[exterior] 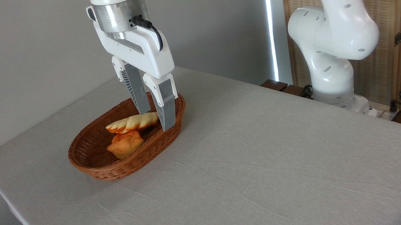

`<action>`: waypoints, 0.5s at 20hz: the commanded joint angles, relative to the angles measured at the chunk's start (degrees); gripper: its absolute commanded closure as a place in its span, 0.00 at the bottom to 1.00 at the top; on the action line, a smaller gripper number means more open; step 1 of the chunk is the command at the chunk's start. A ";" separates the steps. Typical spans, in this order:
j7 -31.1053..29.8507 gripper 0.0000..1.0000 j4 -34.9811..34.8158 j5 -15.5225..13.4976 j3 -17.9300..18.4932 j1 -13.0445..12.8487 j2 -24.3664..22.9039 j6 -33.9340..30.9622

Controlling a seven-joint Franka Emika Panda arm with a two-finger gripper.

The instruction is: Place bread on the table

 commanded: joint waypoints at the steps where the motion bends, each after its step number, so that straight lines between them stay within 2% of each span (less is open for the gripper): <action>1: 0.19 0.00 1.55 0.71 0.46 -0.45 0.62 -1.86; 10: 0.28 0.00 1.47 0.71 0.28 -0.53 0.97 -2.22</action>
